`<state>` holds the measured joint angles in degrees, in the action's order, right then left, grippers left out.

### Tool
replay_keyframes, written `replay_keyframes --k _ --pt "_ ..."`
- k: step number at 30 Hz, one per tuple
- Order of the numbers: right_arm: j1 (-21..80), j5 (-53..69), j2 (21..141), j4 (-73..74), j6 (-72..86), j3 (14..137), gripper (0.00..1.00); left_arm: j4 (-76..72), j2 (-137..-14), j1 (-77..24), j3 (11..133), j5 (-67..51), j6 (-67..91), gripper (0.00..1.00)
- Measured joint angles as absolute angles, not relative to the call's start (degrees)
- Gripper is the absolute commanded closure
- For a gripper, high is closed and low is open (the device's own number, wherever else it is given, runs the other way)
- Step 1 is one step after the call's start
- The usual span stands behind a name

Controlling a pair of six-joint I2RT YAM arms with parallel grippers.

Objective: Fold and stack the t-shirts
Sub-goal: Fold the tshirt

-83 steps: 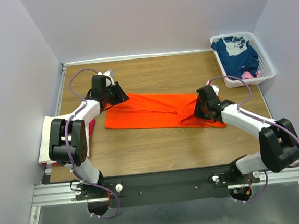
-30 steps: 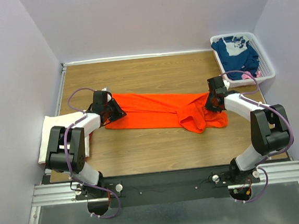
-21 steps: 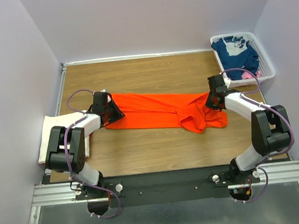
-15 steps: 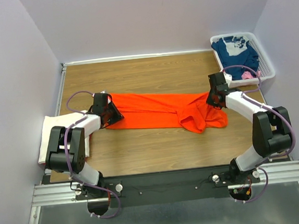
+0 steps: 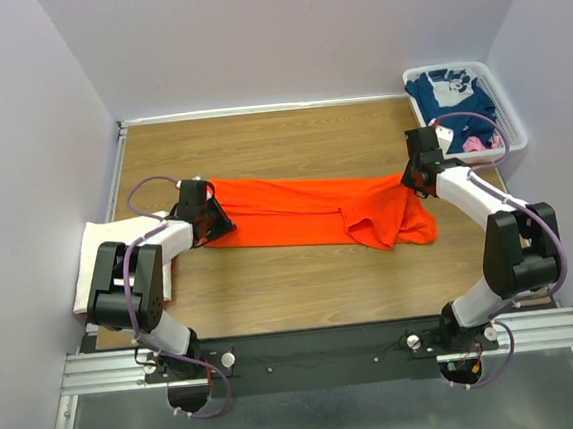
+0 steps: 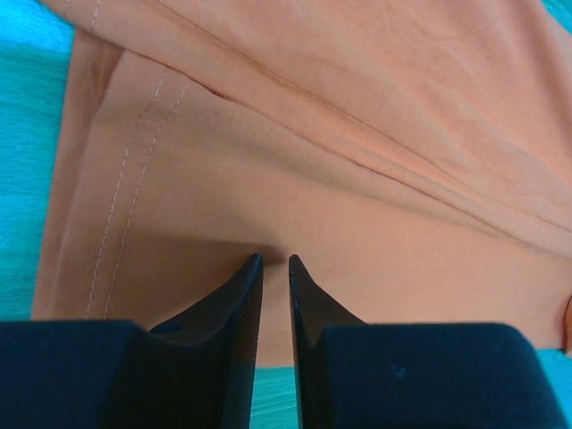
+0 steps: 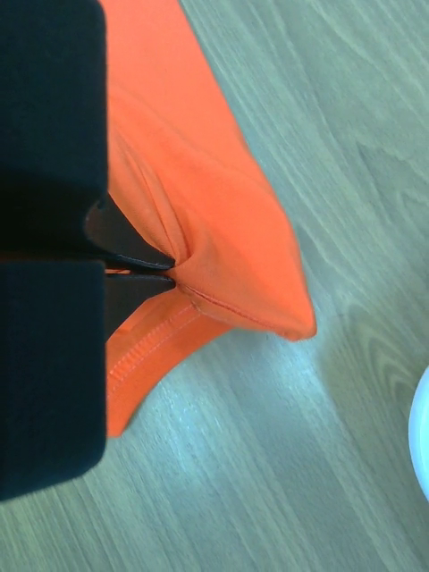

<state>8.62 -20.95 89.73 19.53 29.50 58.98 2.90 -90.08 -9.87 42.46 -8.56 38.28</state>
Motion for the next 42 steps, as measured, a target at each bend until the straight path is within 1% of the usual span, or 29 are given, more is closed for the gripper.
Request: replay_keyframes --k 16,23,26,27,28,29,30,31,33,34,38,42 --pt "6.0 -21.4 95.3 20.0 29.1 62.4 0.96 2.6 -90.1 -9.4 42.2 -8.6 38.5 0.75" --pt "5.3 -21.4 97.7 20.0 29.0 63.0 0.91 2.6 -90.1 -8.9 42.2 -8.6 38.5 0.75" --pt "5.2 -21.4 98.0 20.0 29.0 63.0 0.82 2.5 -90.1 -8.8 42.1 -8.8 38.5 0.75" --pt "5.2 -21.4 98.0 20.0 29.0 63.1 0.72 2.5 -90.1 -8.7 42.1 -8.8 38.5 0.75" --pt "5.2 -21.3 98.0 20.0 28.9 63.1 0.65 2.5 -90.1 -8.7 42.1 -8.9 38.5 0.75" --pt "5.2 -21.3 98.0 20.0 28.8 63.1 0.60 2.4 -90.1 -8.7 42.1 -9.0 38.4 0.73" --pt "5.2 -21.2 98.0 20.0 28.8 63.1 0.52 2.4 -90.1 -8.7 42.1 -9.1 38.4 0.72" --pt "5.1 -21.2 98.0 20.0 28.8 63.1 0.50 2.4 -90.1 -8.6 42.1 -9.3 38.4 0.71" --pt "5.1 -20.7 97.7 20.0 28.4 63.0 0.45 2.2 -90.1 -8.6 42.1 -9.7 38.1 0.69" --pt "5.1 -20.4 97.4 20.0 28.4 63.0 0.45 2.2 -90.0 -8.6 42.1 -10.0 38.0 0.68" --pt "5.2 -18.3 93.8 20.4 28.2 62.2 0.45 2.2 -89.9 -8.6 42.3 -11.0 37.2 0.64" --pt "7.5 -17.7 88.0 20.9 28.2 60.6 0.45 2.7 -89.3 -8.6 43.1 -12.0 36.0 0.61"
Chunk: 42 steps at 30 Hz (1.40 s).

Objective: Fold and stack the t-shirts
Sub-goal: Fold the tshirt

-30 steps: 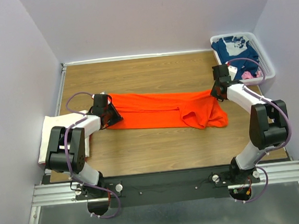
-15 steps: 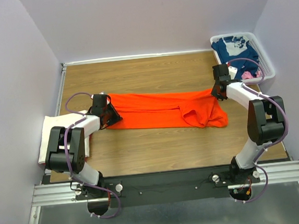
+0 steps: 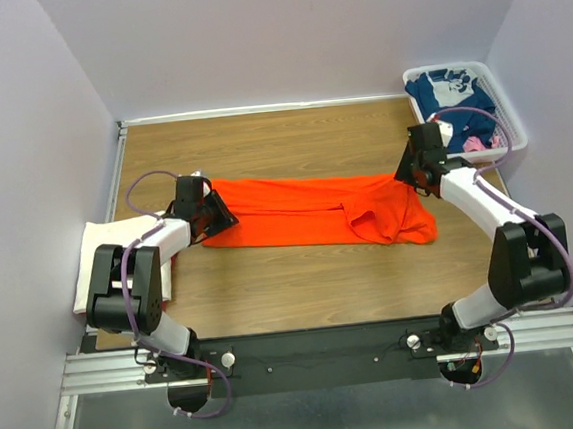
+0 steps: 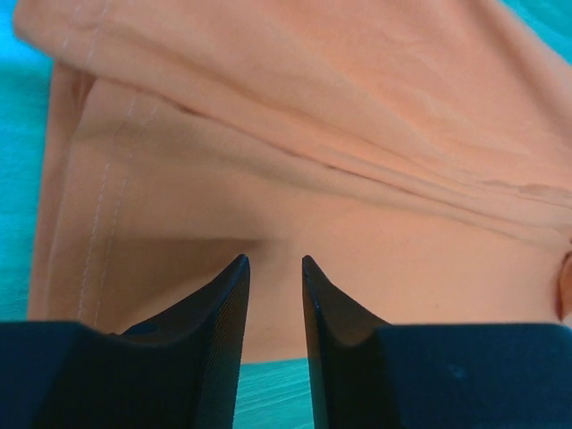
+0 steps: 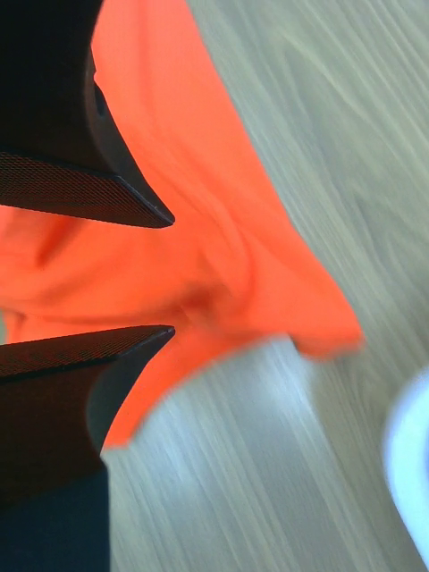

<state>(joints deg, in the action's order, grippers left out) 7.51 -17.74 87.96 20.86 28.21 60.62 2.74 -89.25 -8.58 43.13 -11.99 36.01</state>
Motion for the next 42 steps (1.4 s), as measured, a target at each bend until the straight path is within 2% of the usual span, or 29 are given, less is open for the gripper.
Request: replay_keyframes --k 4,10,17,28,33,42 --pt "15.0 -17.4 84.8 21.1 28.9 58.5 0.45 2.7 -89.1 -8.6 45.1 -12.8 35.1 0.61" --pt "26.4 -17.5 87.9 21.5 30.2 58.0 0.45 2.7 -89.1 -8.6 48.0 -14.1 34.7 0.62" --pt "30.3 -18.0 93.8 22.5 31.3 58.2 0.49 2.9 -89.1 -8.6 49.1 -15.1 33.9 0.62" --pt "35.8 -17.3 93.8 22.5 34.5 56.5 0.52 2.8 -89.1 -8.6 49.1 -16.4 33.6 0.63" --pt "35.8 -17.3 93.6 22.6 35.3 56.2 0.65 2.8 -89.1 -8.6 49.1 -16.6 33.5 0.63" --pt "35.8 -17.3 93.5 22.5 35.4 56.2 0.81 2.8 -89.1 -8.6 49.1 -16.6 33.5 0.64"
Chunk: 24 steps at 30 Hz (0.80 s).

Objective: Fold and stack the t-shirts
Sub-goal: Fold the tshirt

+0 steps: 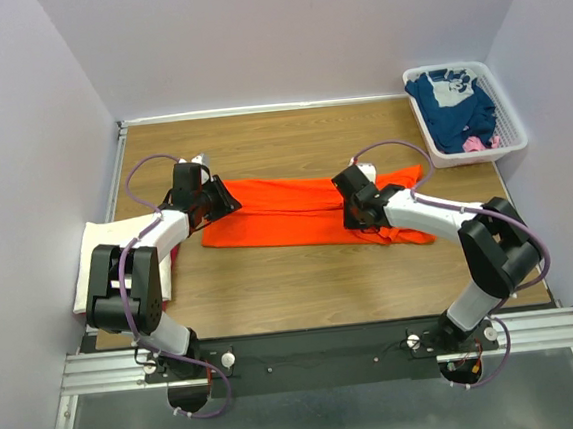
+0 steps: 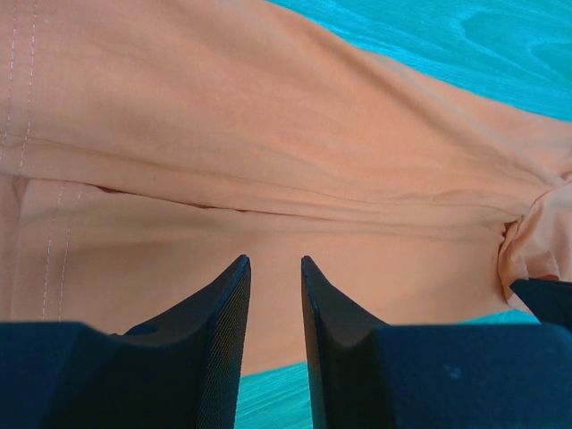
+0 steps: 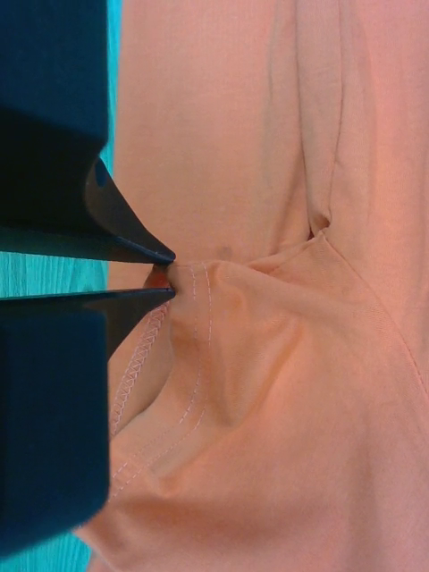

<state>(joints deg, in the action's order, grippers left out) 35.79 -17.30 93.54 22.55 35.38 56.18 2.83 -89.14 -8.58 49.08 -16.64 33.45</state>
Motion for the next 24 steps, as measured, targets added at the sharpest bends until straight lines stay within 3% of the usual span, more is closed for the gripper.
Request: replay_keyframes --k 9,16,24 --pt "35.8 -17.2 94.5 22.6 35.5 57.5 0.97 2.8 -89.1 -8.6 49.1 -16.7 33.4 0.64" --pt "35.9 -16.6 94.5 22.5 35.4 58.0 0.99 2.8 -89.1 -8.6 49.1 -16.7 33.4 0.64" --pt "36.3 -15.5 94.6 22.3 35.4 57.9 0.73 2.8 -89.1 -8.6 49.1 -16.8 33.4 0.64"
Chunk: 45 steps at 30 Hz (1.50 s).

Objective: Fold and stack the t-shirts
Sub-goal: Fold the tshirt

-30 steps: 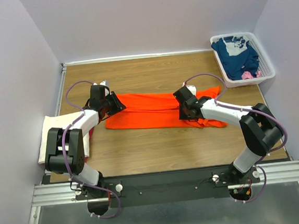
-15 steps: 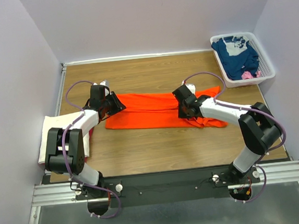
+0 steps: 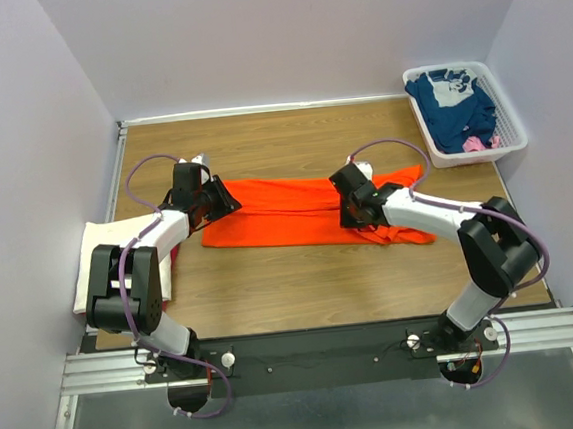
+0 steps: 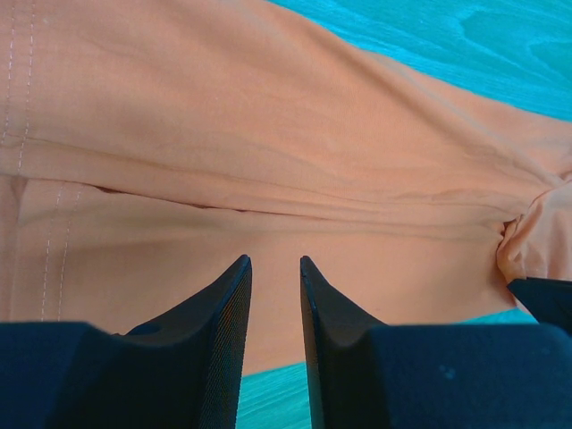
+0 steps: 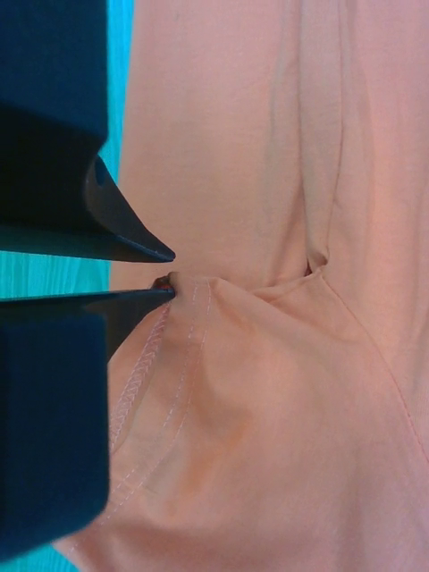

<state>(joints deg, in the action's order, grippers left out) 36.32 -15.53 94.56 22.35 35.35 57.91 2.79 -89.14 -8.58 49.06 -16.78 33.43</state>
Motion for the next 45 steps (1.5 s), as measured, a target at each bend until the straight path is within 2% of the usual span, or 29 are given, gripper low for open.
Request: replay_keyframes --k 13,29,33,40,45 --pt "36.0 -22.0 80.1 25.1 38.7 50.5 0.77 2.7 -89.1 -8.6 48.7 -17.8 32.9 0.64" --pt "32.1 -31.3 83.5 32.1 41.1 48.5 0.74 2.7 -89.1 -8.6 48.7 -19.2 31.6 0.64" --pt "31.5 -31.9 84.4 32.7 41.1 48.7 0.74 2.7 -89.1 -8.6 48.7 -19.2 31.4 0.65" --pt "31.4 -31.9 84.6 32.9 41.1 48.7 0.67 2.7 -89.1 -8.6 48.7 -19.2 31.3 0.65" --pt "31.4 -31.9 84.6 33.0 41.1 48.6 0.66 2.7 -89.1 -8.6 48.7 -19.2 31.3 0.65"
